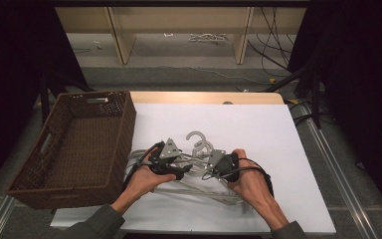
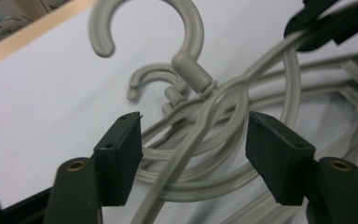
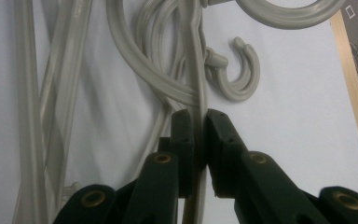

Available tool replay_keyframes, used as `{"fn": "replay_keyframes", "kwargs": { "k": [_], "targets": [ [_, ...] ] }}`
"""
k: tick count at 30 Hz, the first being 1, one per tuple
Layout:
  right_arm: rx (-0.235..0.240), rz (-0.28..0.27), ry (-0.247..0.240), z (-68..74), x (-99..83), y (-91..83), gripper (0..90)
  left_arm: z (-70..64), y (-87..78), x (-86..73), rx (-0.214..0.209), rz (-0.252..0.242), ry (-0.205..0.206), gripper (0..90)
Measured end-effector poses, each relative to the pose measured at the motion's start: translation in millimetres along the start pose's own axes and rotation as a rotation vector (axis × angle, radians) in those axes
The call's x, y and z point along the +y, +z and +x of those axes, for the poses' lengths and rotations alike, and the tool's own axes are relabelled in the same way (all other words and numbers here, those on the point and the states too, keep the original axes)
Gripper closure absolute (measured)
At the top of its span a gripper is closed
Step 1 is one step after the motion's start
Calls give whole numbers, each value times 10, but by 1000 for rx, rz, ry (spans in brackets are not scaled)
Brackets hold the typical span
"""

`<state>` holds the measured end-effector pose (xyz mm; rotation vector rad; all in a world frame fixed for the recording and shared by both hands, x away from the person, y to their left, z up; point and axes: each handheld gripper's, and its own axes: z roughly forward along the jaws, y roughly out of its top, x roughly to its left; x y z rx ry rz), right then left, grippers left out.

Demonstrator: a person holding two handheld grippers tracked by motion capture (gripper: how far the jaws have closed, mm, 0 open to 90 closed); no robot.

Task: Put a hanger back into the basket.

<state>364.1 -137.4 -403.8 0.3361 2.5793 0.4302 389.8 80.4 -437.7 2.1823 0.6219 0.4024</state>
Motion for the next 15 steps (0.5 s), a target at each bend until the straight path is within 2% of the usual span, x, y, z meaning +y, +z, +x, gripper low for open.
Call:
{"fn": "replay_keyframes", "kwargs": {
  "k": [3,5,7,9,10,11,15],
  "targets": [
    [-3,-1,-2,4,2,-4,819,30,34,15,-1,39,19,409],
    [-20,3,-45,-22,4,-12,819,50,54,26,-4,46,18,458],
    [-21,1,-46,-22,9,-16,819,73,74,44,-2,67,28,498],
    [-20,-3,-51,-24,12,-21,819,104,98,60,-24,79,39,559],
    [-16,-6,-53,-25,13,-21,819,97,108,65,-41,73,27,595],
    [-19,-6,-51,-22,14,-22,819,95,117,75,-57,70,38,638],
    [-35,-4,-71,-30,4,-29,819,70,95,120,-50,89,119,698]
  ]
}}
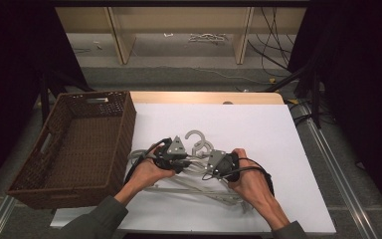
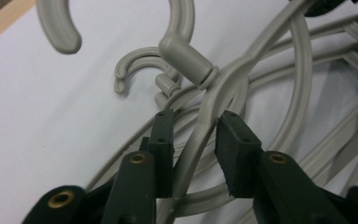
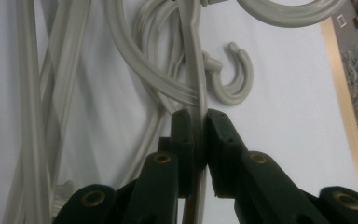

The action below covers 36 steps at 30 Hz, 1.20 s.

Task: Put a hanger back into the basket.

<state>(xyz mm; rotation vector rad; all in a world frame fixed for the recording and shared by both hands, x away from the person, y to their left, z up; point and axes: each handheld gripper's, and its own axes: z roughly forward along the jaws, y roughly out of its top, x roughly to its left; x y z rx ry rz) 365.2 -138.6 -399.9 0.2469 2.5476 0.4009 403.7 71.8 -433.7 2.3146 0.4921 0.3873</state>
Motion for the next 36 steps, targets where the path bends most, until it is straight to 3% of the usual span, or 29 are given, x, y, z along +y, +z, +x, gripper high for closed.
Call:
{"fn": "replay_keyframes", "kwargs": {
  "k": [2,6,7,11,17,21,22,24,27,28,31,34,35,36],
  "targets": [
    [-14,-4,-7,-4,-2,-15,817,-11,-41,21,9,4,38,715],
    [-24,-42,4,-57,-32,-58,796,-33,-135,74,-5,-6,75,752],
    [-22,-58,46,-52,-37,-69,785,-44,-155,83,-8,-14,79,762],
    [-63,-103,103,-127,-75,-151,689,-63,-223,114,-15,-43,84,800],
    [-66,-230,290,-241,-159,-335,484,-26,-289,113,-9,-89,25,821],
    [-126,-302,325,-287,-219,-419,428,22,-327,105,-3,-102,-9,821],
    [-138,-320,342,-293,-230,-440,413,20,-345,97,0,-96,-48,821],
    [-140,-341,376,-297,-252,-476,391,40,-357,90,-4,-105,-77,821],
    [-161,-366,385,-251,-283,-510,373,82,-361,90,1,-109,-66,821],
    [-166,-368,389,-231,-295,-516,361,86,-376,78,4,-101,-95,821],
    [-152,-368,404,-174,-340,-514,339,128,-386,77,8,-108,-91,821],
    [-145,-365,424,-144,-380,-489,297,143,-417,72,14,-108,-136,820],
    [-145,-369,432,-132,-396,-478,297,177,-421,78,14,-115,-105,821],
    [-144,-370,437,-122,-404,-473,297,160,-445,74,21,-103,-149,821]
  ]
}}
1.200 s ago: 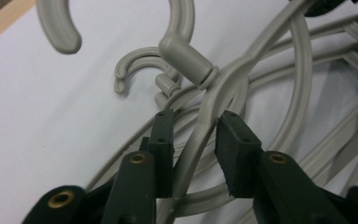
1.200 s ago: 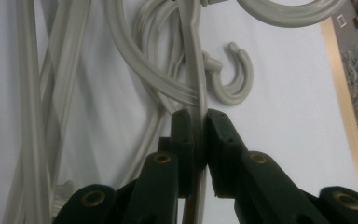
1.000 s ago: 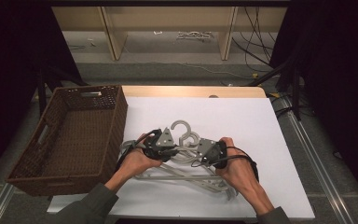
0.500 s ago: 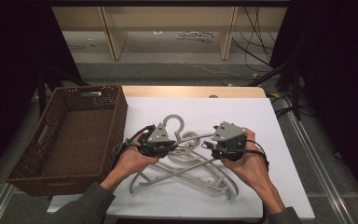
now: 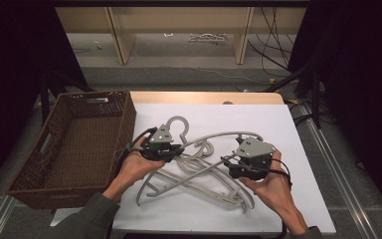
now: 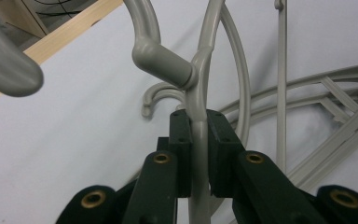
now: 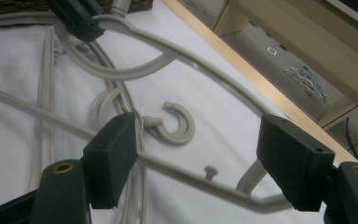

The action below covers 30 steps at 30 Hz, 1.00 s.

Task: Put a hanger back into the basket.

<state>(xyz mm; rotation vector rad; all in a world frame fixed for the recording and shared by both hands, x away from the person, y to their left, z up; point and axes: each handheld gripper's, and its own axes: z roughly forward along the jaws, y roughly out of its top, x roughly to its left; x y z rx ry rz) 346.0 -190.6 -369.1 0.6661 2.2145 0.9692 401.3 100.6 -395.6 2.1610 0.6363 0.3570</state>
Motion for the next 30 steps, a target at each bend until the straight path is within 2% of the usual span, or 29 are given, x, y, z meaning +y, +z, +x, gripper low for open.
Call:
{"fn": "replay_keyframes", "kwargs": {
  "k": [1,2,5,6,7,9,12,14,15,18,19,23,30],
  "targets": [
    [-1,-8,-1,3,-15,1,296,16,-13,7,1,-7,-1,820],
    [1,-10,11,13,-24,-4,296,63,-22,26,5,-27,34,820],
    [2,-21,21,39,-54,-14,295,117,-92,56,12,-50,14,820],
    [-2,-27,25,49,-64,-17,291,126,-113,66,14,-68,-8,820],
    [-1,-30,27,58,-73,-20,291,153,-144,81,11,-70,1,819],
    [-1,-41,28,72,-94,-30,291,166,-176,117,8,-94,-29,819],
    [-9,-62,30,87,-129,-46,291,195,-213,189,6,-116,-53,819],
    [-13,-73,33,94,-160,-44,291,207,-250,238,16,-109,-37,819],
    [-13,-76,36,98,-177,-44,291,195,-267,267,22,-117,-51,819],
    [-8,-73,42,102,-224,-43,291,193,-320,320,12,-111,-42,818],
    [-12,-78,44,105,-239,-37,291,179,-332,340,11,-118,-54,819],
    [-5,-82,53,121,-280,-32,291,154,-429,406,-10,-132,-61,817],
    [1,-80,58,148,-327,-36,291,148,-694,535,-12,-139,-36,816]
  ]
}}
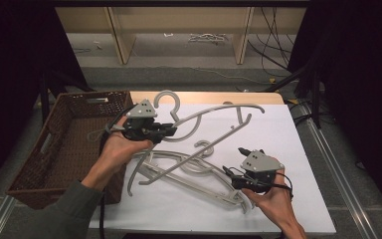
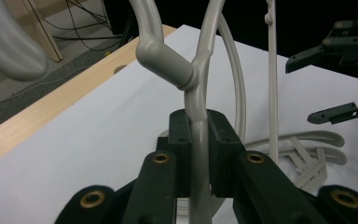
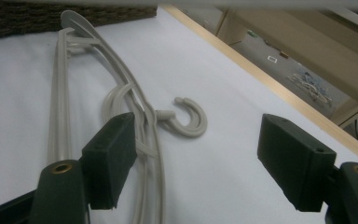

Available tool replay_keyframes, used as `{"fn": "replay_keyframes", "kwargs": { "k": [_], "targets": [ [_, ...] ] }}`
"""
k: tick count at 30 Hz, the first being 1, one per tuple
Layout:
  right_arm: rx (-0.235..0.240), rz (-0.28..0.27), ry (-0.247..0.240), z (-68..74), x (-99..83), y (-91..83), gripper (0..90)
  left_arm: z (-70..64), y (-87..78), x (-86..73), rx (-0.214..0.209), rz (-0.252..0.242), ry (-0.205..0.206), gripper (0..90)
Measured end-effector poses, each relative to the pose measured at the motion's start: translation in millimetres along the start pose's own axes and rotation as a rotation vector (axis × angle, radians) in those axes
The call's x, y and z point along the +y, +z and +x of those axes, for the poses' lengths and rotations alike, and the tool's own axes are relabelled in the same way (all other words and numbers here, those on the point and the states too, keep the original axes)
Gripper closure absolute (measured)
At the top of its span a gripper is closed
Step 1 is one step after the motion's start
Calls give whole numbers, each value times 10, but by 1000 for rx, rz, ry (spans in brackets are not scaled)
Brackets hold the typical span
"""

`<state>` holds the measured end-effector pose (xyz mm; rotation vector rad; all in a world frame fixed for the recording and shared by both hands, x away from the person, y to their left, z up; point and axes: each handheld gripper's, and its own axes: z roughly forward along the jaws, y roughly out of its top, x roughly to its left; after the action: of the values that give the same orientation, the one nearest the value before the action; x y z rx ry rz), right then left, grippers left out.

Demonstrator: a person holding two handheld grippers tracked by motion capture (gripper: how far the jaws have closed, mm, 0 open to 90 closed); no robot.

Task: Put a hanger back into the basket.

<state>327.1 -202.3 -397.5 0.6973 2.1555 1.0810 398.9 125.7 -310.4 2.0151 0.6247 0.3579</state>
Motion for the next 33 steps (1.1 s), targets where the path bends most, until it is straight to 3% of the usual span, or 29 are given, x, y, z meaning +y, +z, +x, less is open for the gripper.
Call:
{"fn": "replay_keyframes", "kwargs": {
  "k": [8,11,15,24,33],
  "targets": [
    [7,9,0,14,-39,3,291,119,-310,198,45,-23,20,817],
    [2,6,2,13,-48,-1,291,216,-407,215,67,-26,5,816],
    [-1,4,8,-2,-61,-14,291,377,-540,172,93,-25,-18,817],
    [6,23,16,-15,-115,-13,290,756,-863,-35,128,-37,-115,815],
    [8,24,25,-12,-144,-5,285,1031,-1144,-230,206,-59,-144,815]
  ]
}}
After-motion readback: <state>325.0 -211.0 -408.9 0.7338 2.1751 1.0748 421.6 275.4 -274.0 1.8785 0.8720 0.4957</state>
